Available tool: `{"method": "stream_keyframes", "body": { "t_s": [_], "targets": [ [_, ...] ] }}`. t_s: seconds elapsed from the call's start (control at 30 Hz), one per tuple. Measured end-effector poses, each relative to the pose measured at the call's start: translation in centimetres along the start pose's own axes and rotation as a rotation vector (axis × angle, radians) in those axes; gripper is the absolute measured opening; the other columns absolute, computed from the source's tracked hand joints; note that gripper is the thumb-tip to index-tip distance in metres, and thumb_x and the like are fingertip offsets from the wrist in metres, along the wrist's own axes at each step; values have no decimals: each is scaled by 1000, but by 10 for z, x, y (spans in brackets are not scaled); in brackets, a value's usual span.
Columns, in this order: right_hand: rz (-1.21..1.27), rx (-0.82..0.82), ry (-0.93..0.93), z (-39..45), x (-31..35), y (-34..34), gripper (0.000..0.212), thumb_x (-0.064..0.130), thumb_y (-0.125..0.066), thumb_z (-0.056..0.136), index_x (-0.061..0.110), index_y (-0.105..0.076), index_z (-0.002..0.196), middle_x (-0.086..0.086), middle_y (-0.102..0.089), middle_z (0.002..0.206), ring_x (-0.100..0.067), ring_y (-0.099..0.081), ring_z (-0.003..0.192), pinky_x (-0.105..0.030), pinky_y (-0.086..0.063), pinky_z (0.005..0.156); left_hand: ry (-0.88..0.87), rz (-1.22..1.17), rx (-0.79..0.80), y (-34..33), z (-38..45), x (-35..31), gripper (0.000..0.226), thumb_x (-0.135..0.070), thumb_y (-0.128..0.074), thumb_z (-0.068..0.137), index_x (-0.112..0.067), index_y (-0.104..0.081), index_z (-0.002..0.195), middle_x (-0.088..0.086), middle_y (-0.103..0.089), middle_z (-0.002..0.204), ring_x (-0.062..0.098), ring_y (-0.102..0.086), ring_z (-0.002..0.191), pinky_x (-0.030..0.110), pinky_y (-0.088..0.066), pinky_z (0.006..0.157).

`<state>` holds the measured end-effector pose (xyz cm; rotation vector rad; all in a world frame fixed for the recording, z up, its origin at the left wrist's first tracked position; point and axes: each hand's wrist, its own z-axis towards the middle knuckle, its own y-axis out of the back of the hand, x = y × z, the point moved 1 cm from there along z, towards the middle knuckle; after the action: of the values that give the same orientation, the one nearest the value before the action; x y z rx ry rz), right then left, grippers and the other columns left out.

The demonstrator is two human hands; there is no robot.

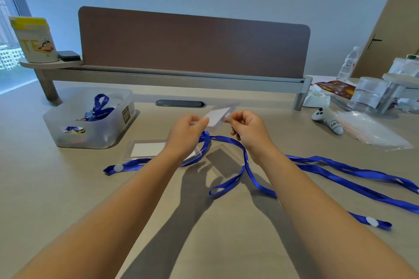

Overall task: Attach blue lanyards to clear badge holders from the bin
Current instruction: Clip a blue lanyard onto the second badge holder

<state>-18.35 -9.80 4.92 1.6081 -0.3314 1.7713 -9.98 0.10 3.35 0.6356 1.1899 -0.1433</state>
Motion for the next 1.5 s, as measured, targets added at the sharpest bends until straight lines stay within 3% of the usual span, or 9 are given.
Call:
{"method": "stream_keyframes", "body": {
  "t_s": [0.1,0.23,0.33,0.53,0.7,0.87,1.07,1.33,1.5],
  "targets": [
    [-13,5,-7,-3,2,-1,20,7,-43,93,0,-58,104,9,-51,70,-5,-44,61,-9,-42,49,297,-58,111,4,0,10,53,-41,-46,86,-6,-34,124,14,-47,122,27,-49,104,39,-45,84],
    [-31,55,-32,-8,2,-3,20,4,-41,93,0,-59,101,4,-56,77,-3,-45,60,-12,-41,51,452,-438,194,4,-7,5,65,-28,-58,82,-10,-20,131,19,-51,113,24,-60,80,31,-53,61],
    [-48,81,-77,-10,2,-3,17,3,-43,93,10,-57,84,-5,-60,96,-3,-45,61,-15,-39,54,416,-567,75,5,-4,3,66,-9,-60,80,-16,-19,131,22,-49,119,23,-60,78,29,-53,61],
    [-108,132,-138,-9,2,-1,8,9,-50,90,7,-55,96,-6,-57,92,-8,-48,64,-18,-42,60,259,-481,-58,10,2,-4,56,4,-58,78,-12,-34,125,24,-47,126,29,-57,94,37,-52,81],
    [-282,8,-77,-1,1,-2,30,8,-51,89,5,-50,119,0,-48,104,-14,-47,96,-25,-42,83,192,-431,-150,14,14,-8,31,1,-54,81,-3,-50,112,16,-52,103,31,-55,96,35,-49,87],
    [-113,128,-181,8,3,-15,30,-4,-35,91,-5,-60,108,-15,-62,93,-16,-59,75,-21,-49,69,79,-340,-266,15,33,-18,34,-4,-57,81,-3,-49,114,19,-54,105,29,-55,96,33,-51,83],
    [181,380,-371,22,-12,-56,62,-8,-36,91,16,-19,146,-6,-30,152,-25,-40,133,-35,-40,103,-2,-304,-330,14,54,-26,37,-9,-58,82,-5,-46,117,17,-52,115,21,-53,93,30,-53,80],
    [312,-57,-328,70,-27,-8,70,-5,-37,90,22,-8,147,-3,-24,154,-23,-35,133,-41,-36,105,99,-350,-358,1,90,-16,40,-7,-57,82,-5,-43,119,8,-47,103,22,-54,92,29,-52,83],
    [295,-203,-326,94,-19,68,35,6,-42,90,12,-44,124,-16,-46,120,-22,-50,105,-40,-40,97,106,-410,-295,-48,110,-37,39,-6,-55,83,-6,-42,120,10,-47,104,19,-56,83,23,-52,72]
  ]
}}
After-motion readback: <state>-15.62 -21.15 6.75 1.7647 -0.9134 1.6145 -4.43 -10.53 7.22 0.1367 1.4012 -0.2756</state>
